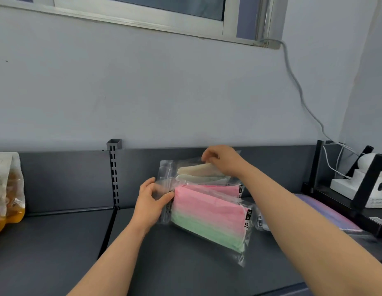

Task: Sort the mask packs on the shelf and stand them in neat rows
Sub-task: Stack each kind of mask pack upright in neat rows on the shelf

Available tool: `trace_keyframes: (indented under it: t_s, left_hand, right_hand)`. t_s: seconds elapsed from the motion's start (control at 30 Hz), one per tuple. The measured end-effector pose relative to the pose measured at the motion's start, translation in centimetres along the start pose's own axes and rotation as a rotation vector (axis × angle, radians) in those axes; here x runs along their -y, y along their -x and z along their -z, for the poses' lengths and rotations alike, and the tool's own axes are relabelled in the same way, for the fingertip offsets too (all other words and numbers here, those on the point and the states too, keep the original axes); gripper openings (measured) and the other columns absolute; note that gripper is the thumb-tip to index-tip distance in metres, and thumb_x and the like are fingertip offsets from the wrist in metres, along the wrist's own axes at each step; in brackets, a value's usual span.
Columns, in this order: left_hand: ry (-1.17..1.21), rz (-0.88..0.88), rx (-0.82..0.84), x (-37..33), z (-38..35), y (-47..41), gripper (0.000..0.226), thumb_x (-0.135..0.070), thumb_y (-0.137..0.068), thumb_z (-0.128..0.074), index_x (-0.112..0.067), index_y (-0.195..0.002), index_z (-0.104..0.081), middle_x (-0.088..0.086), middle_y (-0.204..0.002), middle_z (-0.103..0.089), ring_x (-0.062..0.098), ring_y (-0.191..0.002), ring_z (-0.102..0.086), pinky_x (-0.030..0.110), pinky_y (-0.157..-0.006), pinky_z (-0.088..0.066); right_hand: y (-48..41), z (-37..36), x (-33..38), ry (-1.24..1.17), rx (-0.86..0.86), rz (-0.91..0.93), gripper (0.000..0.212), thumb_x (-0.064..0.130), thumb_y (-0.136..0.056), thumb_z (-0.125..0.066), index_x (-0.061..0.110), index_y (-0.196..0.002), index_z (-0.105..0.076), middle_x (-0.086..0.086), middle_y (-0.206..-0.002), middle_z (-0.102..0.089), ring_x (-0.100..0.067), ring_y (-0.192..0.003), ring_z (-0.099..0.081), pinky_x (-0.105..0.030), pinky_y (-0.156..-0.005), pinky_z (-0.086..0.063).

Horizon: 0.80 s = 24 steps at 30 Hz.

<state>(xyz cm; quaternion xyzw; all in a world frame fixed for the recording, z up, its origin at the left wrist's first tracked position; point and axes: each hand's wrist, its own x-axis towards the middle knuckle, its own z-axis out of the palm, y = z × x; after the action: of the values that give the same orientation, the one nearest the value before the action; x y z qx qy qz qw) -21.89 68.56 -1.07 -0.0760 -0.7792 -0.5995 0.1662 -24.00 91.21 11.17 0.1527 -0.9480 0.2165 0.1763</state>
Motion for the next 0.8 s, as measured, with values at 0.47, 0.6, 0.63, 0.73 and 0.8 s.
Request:
trace_keyframes:
  t_s: [0.47, 0.6, 0.63, 0.73, 0.8]
  left_hand:
    - [0.143, 0.077, -0.018, 0.1, -1.2, -0.5, 0.039, -0.019, -0.085, -0.074, -0.023, -0.117, -0.053, -0.006, -0.1, -0.069, 0.013, -0.092, -0.066, 0.031, -0.081, -0.053]
    - [0.123, 0.062, 0.063, -0.4, -1.5, -0.3, 0.007, -0.019, -0.094, -0.062, -0.026, -0.095, -0.064, -0.003, -0.095, -0.073, 0.02, -0.093, -0.069, 0.033, -0.081, -0.056]
    - [0.137, 0.065, 0.07, -0.5, -1.5, -0.3, 0.009, -0.019, -0.095, -0.061, -0.028, -0.095, -0.063, -0.002, -0.095, -0.073, 0.02, -0.093, -0.069, 0.035, -0.082, -0.056]
    - [0.146, 0.06, 0.063, -0.5, -1.3, -0.7, 0.009, -0.022, -0.094, -0.062, -0.03, -0.097, -0.06, 0.0, -0.102, -0.071, 0.018, -0.093, -0.068, 0.038, -0.086, -0.055]
    - [0.104, 0.047, 0.09, -0.5, -1.3, -0.6, 0.024, -0.027, -0.083, -0.075, -0.025, -0.1, -0.059, 0.001, -0.1, -0.07, 0.014, -0.087, -0.066, 0.031, -0.078, -0.054]
  right_hand:
    - [2.7, 0.0, -1.8, 0.275, 0.534, -0.185, 0.127, 0.057, -0.059, -0.084, 0.033, -0.155, -0.004, 0.004, -0.162, -0.012, -0.019, -0.151, -0.001, -0.052, -0.12, 0.003]
    - [3.3, -1.3, -2.7, 0.359, 0.264, -0.218, 0.092, 0.051, -0.069, -0.079, 0.022, -0.146, -0.037, -0.003, -0.145, -0.045, -0.025, -0.133, -0.042, -0.043, -0.117, -0.022]
    - [3.6, -1.6, -2.6, 0.343, 0.197, -0.21, 0.078, 0.048, -0.073, -0.077, 0.02, -0.139, -0.046, -0.002, -0.138, -0.05, -0.023, -0.123, -0.051, -0.038, -0.109, -0.033]
    - [4.0, -3.1, -2.2, 0.313, 0.091, -0.202, 0.055, 0.042, -0.08, -0.071, 0.017, -0.127, -0.054, -0.003, -0.127, -0.054, -0.022, -0.106, -0.058, -0.032, -0.09, -0.044]
    - [4.2, -4.1, -2.3, 0.317, 0.039, -0.182, 0.051, 0.042, -0.082, -0.068, 0.017, -0.125, -0.056, -0.003, -0.126, -0.054, -0.021, -0.105, -0.057, -0.032, -0.092, -0.044]
